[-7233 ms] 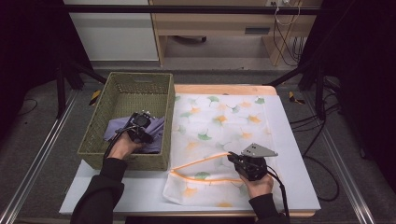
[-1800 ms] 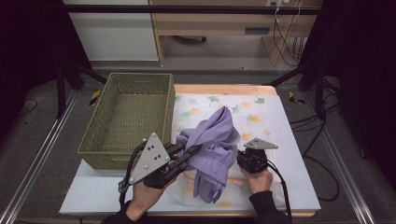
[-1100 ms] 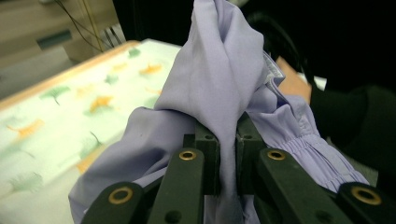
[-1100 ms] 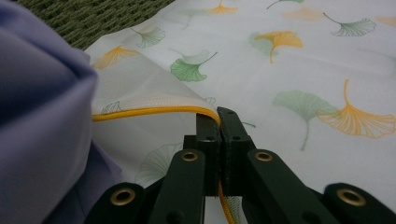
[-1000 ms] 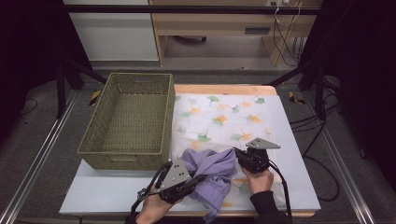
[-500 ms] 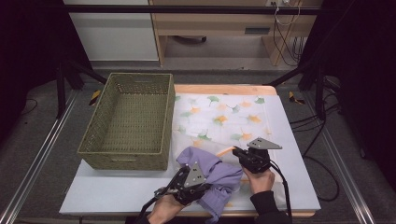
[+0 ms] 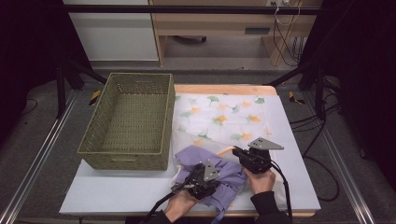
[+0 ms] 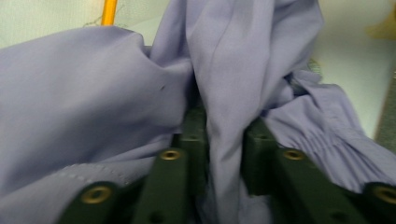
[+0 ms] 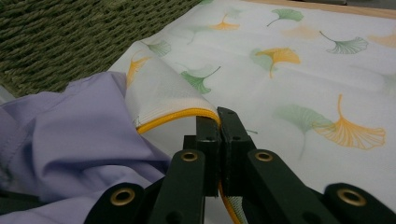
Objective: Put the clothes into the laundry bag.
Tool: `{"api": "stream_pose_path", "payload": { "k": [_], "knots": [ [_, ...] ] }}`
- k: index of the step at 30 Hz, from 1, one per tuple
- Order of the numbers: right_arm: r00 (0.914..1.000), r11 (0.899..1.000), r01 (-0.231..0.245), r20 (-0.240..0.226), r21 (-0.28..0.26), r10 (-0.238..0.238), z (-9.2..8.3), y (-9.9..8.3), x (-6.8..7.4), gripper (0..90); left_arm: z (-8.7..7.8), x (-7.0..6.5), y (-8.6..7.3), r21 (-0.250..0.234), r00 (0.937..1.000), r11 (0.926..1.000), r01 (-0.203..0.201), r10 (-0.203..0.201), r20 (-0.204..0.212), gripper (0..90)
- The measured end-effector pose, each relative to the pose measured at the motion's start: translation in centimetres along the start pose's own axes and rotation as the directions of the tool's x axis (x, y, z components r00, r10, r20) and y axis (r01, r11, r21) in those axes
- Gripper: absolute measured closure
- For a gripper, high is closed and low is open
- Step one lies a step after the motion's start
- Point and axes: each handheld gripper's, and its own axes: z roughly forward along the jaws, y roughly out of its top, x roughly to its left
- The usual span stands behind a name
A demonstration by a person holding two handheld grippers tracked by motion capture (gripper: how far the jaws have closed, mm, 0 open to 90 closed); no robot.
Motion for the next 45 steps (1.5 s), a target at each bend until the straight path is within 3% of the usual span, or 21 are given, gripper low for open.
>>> {"api": "stream_pose_path", "payload": {
  "k": [1, 4, 7, 12, 14, 16, 19, 22, 26, 29, 33, 36, 40, 42, 43, 45],
  "knots": [
    [1.0, 1.0, 0.0, 0.0, 0.0, 0.0, 0.0, 0.0, 0.0, 88.0, 0.2, -0.1, 0.0, 0.004, 0.9999, 1.0, -0.007, 0.007, -0.01, 68.2],
    [1.0, 1.0, 0.001, -0.002, 0.005, -0.001, 0.0, 0.0, 0.1, 88.0, 0.4, 0.0, 0.1, -0.022, 0.9999, 0.9997, -0.008, 0.008, 0.006, 54.4],
    [0.9999, 1.0, 0.01, 0.004, 0.009, -0.01, 0.0, -0.1, 0.1, 88.0, -0.7, 0.2, 0.2, -0.065, 0.9998, 0.9979, 0.01, -0.009, 0.017, 42.0],
    [0.9999, 1.0, 0.011, 0.009, 0.012, -0.012, 0.0, -0.1, 0.2, 88.0, -3.8, 1.3, 0.3, -0.147, 0.9962, 0.989, -0.021, 0.008, -0.087, 29.2],
    [0.9999, 1.0, 0.01, 0.009, 0.014, -0.01, 0.0, -0.1, 0.2, 88.0, -4.1, 2.3, 0.2, -0.134, 0.99, 0.9906, -0.027, 0.008, -0.141, 27.1],
    [0.9999, 1.0, 0.012, 0.009, 0.013, -0.012, 0.0, -0.1, 0.2, 88.0, -3.7, 3.4, 0.1, -0.107, 0.9888, 0.9942, 0.011, -0.027, -0.147, 25.4],
    [0.9999, 1.0, 0.01, 0.006, 0.01, -0.01, -0.1, -0.1, 0.3, 88.0, -2.3, 4.8, -0.3, -0.053, 0.9884, 0.9967, 0.062, -0.069, -0.136, 30.1],
    [0.9999, 1.0, 0.014, 0.004, 0.014, -0.014, -0.1, -0.1, 0.3, 88.0, -1.3, 5.6, -0.7, -0.007, 0.9893, 0.9932, 0.116, -0.116, -0.089, 40.8],
    [0.9999, 1.0, 0.013, 0.004, 0.019, -0.013, 0.0, -0.1, 0.3, 87.9, -1.4, 5.6, -0.9, -0.013, 0.9896, 0.9934, 0.114, -0.115, -0.087, 65.8],
    [0.9999, 1.0, 0.014, 0.009, 0.013, -0.014, 0.0, -0.1, 0.3, 88.0, -2.3, 5.1, -0.7, -0.048, 0.9902, 0.9931, 0.107, -0.111, -0.085, 75.6],
    [0.9999, 1.0, 0.006, 0.011, 0.013, -0.007, 0.1, -0.2, 0.3, 88.0, -4.0, 3.5, 0.2, -0.127, 0.9954, 0.9901, 0.06, -0.069, -0.067, 77.6],
    [0.9999, 1.0, 0.009, 0.014, 0.012, -0.009, 0.2, -0.2, 0.5, 88.0, -4.1, 2.1, 1.1, -0.15, 0.9977, 0.9883, 0.028, -0.037, -0.058, 77.8],
    [0.9999, 1.0, 0.005, 0.015, 0.012, -0.006, 0.2, -0.3, 0.5, 88.0, -2.7, 0.5, 1.8, -0.15, 0.9992, 0.9887, -0.007, 0.001, -0.041, 77.8],
    [0.9999, 1.0, 0.001, 0.012, 0.008, -0.001, 0.3, -0.4, 0.4, 88.0, -1.2, -0.2, 2.2, -0.139, 0.9996, 0.9901, -0.019, 0.016, -0.022, 77.9],
    [0.9999, 1.0, 0.001, 0.012, 0.008, -0.001, 0.3, -0.4, 0.4, 88.0, -1.2, -0.2, 2.2, -0.139, 0.9996, 0.9901, -0.019, 0.016, -0.022, 77.8],
    [0.9999, 1.0, 0.003, 0.011, 0.006, -0.003, 0.3, -0.4, 0.4, 88.0, 0.0, -0.1, 2.4, -0.108, 0.9997, 0.994, -0.018, 0.02, 0.016, 77.8]
  ]
}}
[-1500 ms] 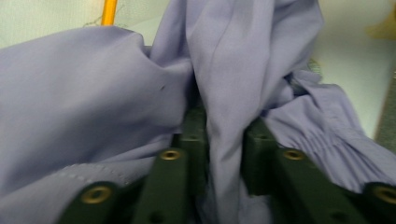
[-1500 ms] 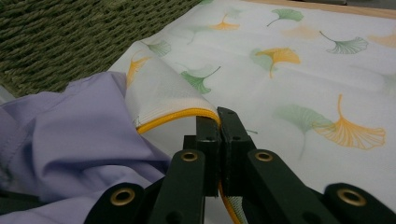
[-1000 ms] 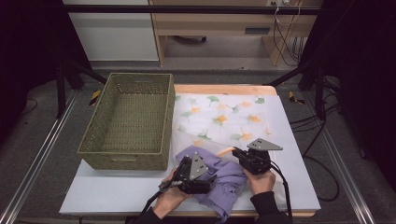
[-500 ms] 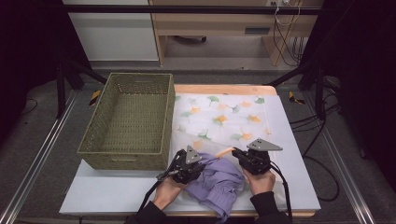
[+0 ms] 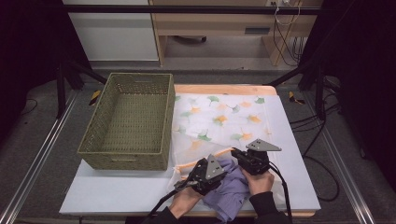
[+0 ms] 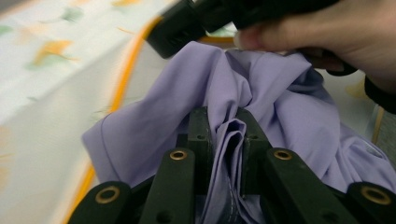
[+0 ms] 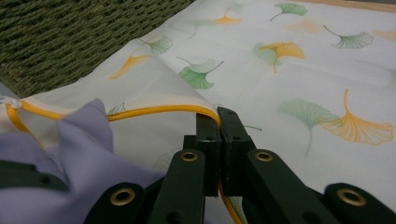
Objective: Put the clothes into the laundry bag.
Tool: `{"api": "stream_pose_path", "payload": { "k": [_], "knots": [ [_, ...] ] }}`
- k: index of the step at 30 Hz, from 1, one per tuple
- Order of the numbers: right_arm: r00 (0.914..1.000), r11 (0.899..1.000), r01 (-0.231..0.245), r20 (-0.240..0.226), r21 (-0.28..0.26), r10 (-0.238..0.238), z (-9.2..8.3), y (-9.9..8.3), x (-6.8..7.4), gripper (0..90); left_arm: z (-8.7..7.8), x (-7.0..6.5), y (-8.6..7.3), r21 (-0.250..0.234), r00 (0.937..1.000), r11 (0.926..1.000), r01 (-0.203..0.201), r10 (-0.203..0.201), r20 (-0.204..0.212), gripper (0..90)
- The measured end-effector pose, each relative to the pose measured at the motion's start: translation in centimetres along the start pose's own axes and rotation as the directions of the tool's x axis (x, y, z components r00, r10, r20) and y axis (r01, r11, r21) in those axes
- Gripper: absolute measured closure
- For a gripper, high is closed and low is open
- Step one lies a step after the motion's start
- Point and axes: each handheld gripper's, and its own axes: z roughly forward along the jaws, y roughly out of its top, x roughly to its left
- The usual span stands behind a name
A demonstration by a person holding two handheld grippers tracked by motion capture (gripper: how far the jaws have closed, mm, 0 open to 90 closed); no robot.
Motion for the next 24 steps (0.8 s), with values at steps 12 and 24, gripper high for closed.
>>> {"api": "stream_pose_path", "payload": {
  "k": [12, 24],
  "knots": [
    [0.9999, 0.999, 0.0, -0.01, -0.044, -0.001, -1.1, 0.4, 0.0, 88.0, 2.6, 2.7, -0.8, 0.064, 0.9953, 0.996, 0.062, -0.057, -0.078, 67.5],
    [1.0, 1.0, -0.007, -0.005, -0.022, 0.007, -1.1, 0.4, -0.1, 88.0, -2.5, 0.9, -1.4, 0.044, 0.9981, 0.9979, 0.048, -0.046, -0.041, 25.2]
  ]
}}
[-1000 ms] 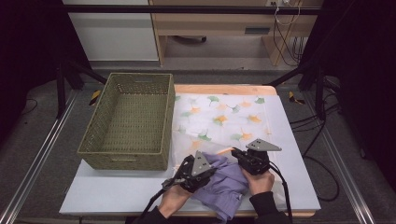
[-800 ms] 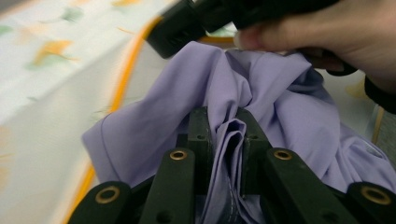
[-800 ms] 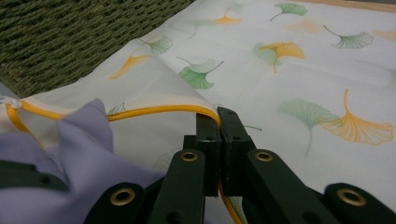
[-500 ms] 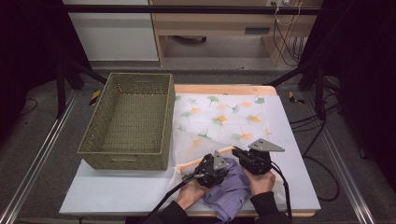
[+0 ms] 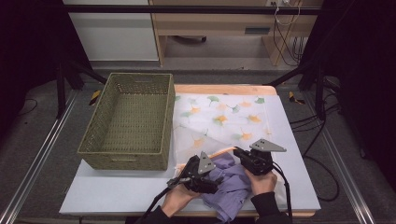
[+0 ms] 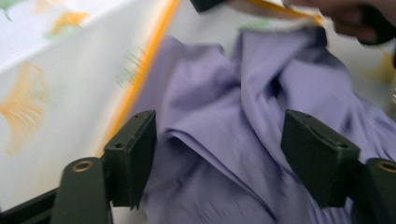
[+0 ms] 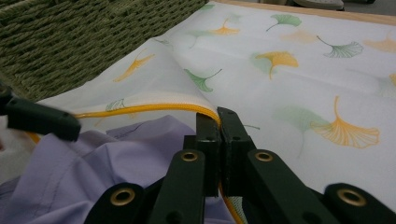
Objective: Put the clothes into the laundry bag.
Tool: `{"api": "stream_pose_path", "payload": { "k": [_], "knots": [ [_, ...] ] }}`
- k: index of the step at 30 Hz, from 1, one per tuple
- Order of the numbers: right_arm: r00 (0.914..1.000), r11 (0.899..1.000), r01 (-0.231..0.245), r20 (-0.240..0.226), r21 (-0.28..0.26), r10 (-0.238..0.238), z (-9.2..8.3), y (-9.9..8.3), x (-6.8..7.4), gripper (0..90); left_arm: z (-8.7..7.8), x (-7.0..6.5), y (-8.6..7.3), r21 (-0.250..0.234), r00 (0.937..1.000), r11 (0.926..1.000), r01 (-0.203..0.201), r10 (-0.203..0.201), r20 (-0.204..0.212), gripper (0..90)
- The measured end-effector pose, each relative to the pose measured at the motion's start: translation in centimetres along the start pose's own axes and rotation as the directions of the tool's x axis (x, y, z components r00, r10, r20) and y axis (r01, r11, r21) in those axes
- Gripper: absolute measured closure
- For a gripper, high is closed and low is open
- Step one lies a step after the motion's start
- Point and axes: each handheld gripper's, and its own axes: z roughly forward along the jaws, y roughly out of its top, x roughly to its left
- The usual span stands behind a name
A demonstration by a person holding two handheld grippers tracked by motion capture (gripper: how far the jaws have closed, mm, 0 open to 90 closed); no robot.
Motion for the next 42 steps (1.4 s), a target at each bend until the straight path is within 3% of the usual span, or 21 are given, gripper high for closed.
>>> {"api": "stream_pose_path", "payload": {
  "k": [4, 7, 10, 13, 19, 24, 28, 31, 36, 42],
  "knots": [
    [1.0, 1.0, 0.0, -0.001, 0.007, 0.0, 0.0, 0.0, 0.0, 87.9, 1.1, -0.8, -1.4, 0.054, 0.9998, 0.9983, -0.021, 0.022, -0.002, 23.7],
    [1.0, 1.0, -0.005, 0.0, 0.006, 0.005, -0.1, 0.0, 0.0, 87.6, 2.4, -0.7, -2.0, 0.11, 1.0, 0.994, -0.003, 0.002, 0.01, 28.5],
    [1.0, 1.0, -0.008, -0.003, 0.004, 0.008, -0.1, 0.0, 0.0, 86.9, 2.7, -0.3, -2.1, 0.103, 0.9993, 0.9942, 0.03, -0.032, 0.018, 44.8],
    [0.9999, 1.0, -0.012, -0.007, -0.002, 0.012, -0.2, 0.1, 0.0, 86.3, 2.5, 0.0, -1.7, 0.101, 0.9996, 0.9945, 0.027, -0.028, 0.007, 69.5],
    [0.9998, 1.0, -0.021, -0.007, -0.012, 0.021, -0.3, 0.1, -0.1, 86.4, 2.2, 0.9, -0.2, 0.065, 0.9975, 0.9978, 0.014, -0.009, -0.07, 75.8],
    [0.9997, 1.0, -0.023, -0.008, -0.017, 0.023, -0.4, 0.2, -0.1, 86.4, 3.6, 2.2, 0.4, 0.047, 0.9868, 0.9988, 0.01, -0.003, -0.162, 74.2],
    [0.9998, 1.0, -0.02, -0.009, -0.015, 0.02, -0.3, 0.1, -0.1, 86.3, 5.1, 2.5, -0.2, 0.051, 0.9848, 0.9986, 0.015, -0.006, -0.174, 68.1],
    [0.9998, 1.0, -0.017, -0.009, -0.009, 0.017, -0.2, 0.1, 0.0, 86.1, 4.8, 2.2, -0.2, 0.047, 0.9835, 0.9989, 0.0, 0.009, -0.181, 56.2],
    [0.9999, 1.0, -0.016, -0.007, -0.01, 0.016, -0.3, 0.1, -0.1, 86.0, 2.8, 1.5, 0.0, 0.014, 0.9897, 0.999, -0.042, 0.044, -0.136, 34.3],
    [0.9998, 1.0, -0.02, 0.0, -0.009, 0.02, -0.4, 0.1, -0.1, 86.3, 0.6, 0.7, 0.4, -0.011, 0.9987, 0.9999, -0.001, 0.001, -0.051, 26.8]
  ]
}}
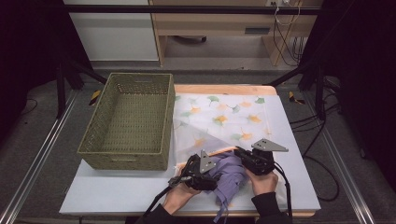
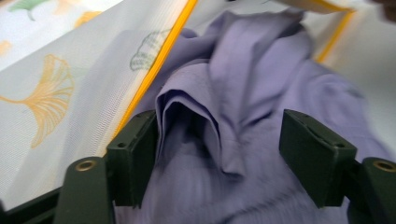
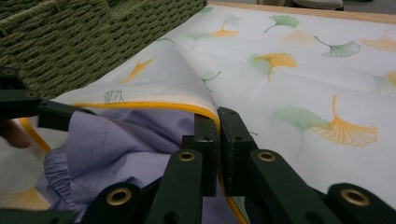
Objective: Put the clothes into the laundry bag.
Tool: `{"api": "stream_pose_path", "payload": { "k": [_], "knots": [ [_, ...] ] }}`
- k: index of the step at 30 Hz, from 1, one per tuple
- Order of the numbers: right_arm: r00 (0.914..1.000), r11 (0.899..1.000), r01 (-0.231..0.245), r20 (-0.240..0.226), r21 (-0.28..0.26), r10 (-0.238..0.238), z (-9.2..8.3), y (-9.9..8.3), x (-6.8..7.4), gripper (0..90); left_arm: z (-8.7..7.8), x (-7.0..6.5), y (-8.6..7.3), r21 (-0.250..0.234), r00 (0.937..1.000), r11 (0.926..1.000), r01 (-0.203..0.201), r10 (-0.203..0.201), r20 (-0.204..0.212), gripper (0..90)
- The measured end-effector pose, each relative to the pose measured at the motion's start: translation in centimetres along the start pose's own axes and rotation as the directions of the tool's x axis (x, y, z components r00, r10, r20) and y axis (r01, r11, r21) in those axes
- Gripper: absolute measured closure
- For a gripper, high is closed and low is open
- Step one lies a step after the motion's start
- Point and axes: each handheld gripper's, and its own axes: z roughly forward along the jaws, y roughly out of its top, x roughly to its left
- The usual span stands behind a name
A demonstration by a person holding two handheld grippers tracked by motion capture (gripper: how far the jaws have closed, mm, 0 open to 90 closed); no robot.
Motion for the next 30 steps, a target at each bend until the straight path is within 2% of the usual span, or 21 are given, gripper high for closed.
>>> {"api": "stream_pose_path", "payload": {
  "k": [4, 7, 10, 12, 15, 16, 17, 20, 23, 26, 30],
  "knots": [
    [1.0, 1.0, 0.001, 0.001, 0.0, -0.001, 0.0, 0.0, 0.0, 86.3, -0.5, -0.8, -0.3, 0.049, 0.9988, 0.9985, -0.024, 0.021, 0.044, 26.7],
    [1.0, 1.0, 0.002, 0.002, 0.0, -0.002, 0.0, 0.0, 0.0, 86.2, 0.4, -1.5, -1.1, 0.082, 0.9938, 0.9965, -0.014, 0.005, 0.111, 31.8],
    [1.0, 1.0, 0.003, 0.0, 0.001, -0.003, 0.0, 0.0, 0.0, 86.1, 2.0, -1.7, -1.8, 0.115, 0.9925, 0.9933, 0.0, -0.014, 0.121, 36.9],
    [1.0, 1.0, 0.004, 0.0, 0.001, -0.004, 0.0, 0.0, 0.0, 86.1, 2.3, -1.7, -2.0, 0.088, 0.992, 0.9958, 0.023, -0.034, 0.122, 45.1],
    [1.0, 1.0, 0.001, -0.002, 0.007, -0.001, 0.1, 0.0, 0.0, 86.1, 2.5, -1.6, -1.8, 0.092, 0.9951, 0.9957, 0.011, -0.02, 0.097, 60.3],
    [1.0, 1.0, -0.003, -0.002, 0.009, 0.003, 0.1, 0.0, 0.0, 86.2, 2.5, -1.4, -1.8, 0.09, 0.9946, 0.9957, 0.025, -0.034, 0.098, 64.7],
    [1.0, 1.0, 0.002, -0.001, 0.008, -0.002, 0.1, 0.0, 0.0, 86.2, 2.5, -1.2, -1.7, 0.078, 0.9936, 0.9962, 0.039, -0.047, 0.103, 72.8],
    [1.0, 1.0, 0.002, -0.001, 0.007, -0.002, 0.1, 0.0, 0.0, 86.3, 2.4, -1.2, -1.2, 0.062, 0.9967, 0.9974, 0.038, -0.043, 0.069, 77.2],
    [1.0, 1.0, 0.0, 0.0, 0.004, 0.0, 0.1, 0.0, 0.0, 86.5, 2.4, -1.2, -0.3, 0.046, 0.9997, 0.9988, 0.014, -0.015, 0.018, 78.4],
    [1.0, 1.0, 0.001, 0.0, 0.002, -0.001, 0.1, 0.0, 0.0, 86.5, 3.1, -0.5, 0.3, 0.042, 0.9996, 0.9989, 0.02, -0.019, -0.022, 78.3],
    [1.0, 1.0, -0.001, -0.004, 0.0, 0.001, 0.0, 0.0, 0.1, 86.5, 4.9, 0.5, 0.1, 0.052, 0.9962, 0.9984, 0.024, -0.02, -0.085, 76.1]
  ]
}}
